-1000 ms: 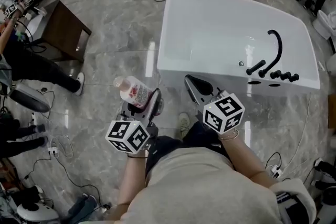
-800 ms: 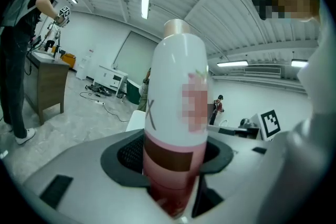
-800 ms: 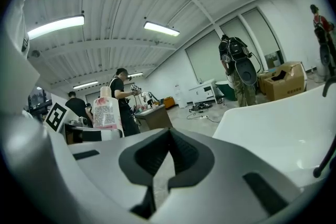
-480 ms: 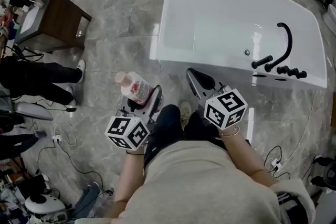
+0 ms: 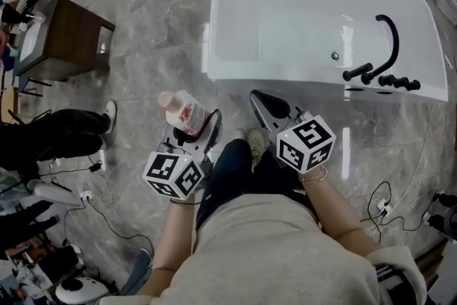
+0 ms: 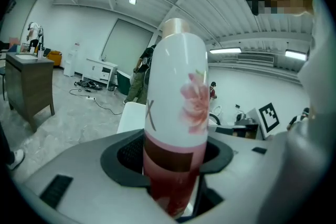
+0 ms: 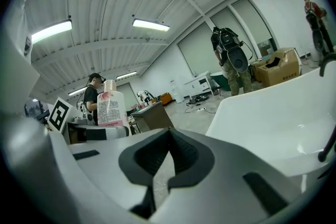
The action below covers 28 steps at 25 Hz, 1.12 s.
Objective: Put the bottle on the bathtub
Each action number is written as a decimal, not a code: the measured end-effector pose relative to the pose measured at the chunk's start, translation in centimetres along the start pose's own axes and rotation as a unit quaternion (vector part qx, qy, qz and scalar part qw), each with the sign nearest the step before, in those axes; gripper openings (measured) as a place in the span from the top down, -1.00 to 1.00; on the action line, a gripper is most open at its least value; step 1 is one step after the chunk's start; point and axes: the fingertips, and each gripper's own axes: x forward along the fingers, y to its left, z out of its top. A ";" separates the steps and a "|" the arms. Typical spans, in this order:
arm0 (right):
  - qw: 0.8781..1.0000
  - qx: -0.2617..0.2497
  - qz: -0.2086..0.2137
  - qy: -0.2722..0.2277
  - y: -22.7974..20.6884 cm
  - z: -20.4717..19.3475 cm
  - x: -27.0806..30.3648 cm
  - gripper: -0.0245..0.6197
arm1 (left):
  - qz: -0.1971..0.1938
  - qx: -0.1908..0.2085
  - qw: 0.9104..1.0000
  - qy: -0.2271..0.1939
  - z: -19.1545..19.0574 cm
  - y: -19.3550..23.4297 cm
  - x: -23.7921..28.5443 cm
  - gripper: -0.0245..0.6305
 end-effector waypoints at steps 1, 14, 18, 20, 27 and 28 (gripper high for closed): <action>1.000 0.003 -0.007 0.003 -0.3 -0.4 0.2 0.93 | -0.002 0.003 1.000 0.002 0.0 0.2 0.3 0.19; 0.995 -0.009 -0.072 0.073 -3.1 -5.5 3.1 0.93 | -0.047 -0.032 0.998 0.013 -3.9 4.7 5.0 0.20; 0.993 -0.018 -0.081 0.079 -3.6 -7.0 5.0 0.93 | -0.075 -0.025 0.997 0.012 -4.8 5.9 6.9 0.19; 0.993 -0.021 -0.087 0.081 -3.9 -7.8 5.5 0.93 | -0.083 -0.022 0.996 0.020 -5.8 6.1 7.5 0.20; 0.992 -0.025 -0.086 0.093 -6.1 -10.9 9.0 0.93 | -0.088 -0.026 0.995 0.025 -9.4 9.0 9.5 0.19; 0.992 -0.022 -0.084 0.094 -6.2 -11.3 9.4 0.93 | -0.085 -0.030 0.996 0.026 -10.0 9.5 9.7 0.19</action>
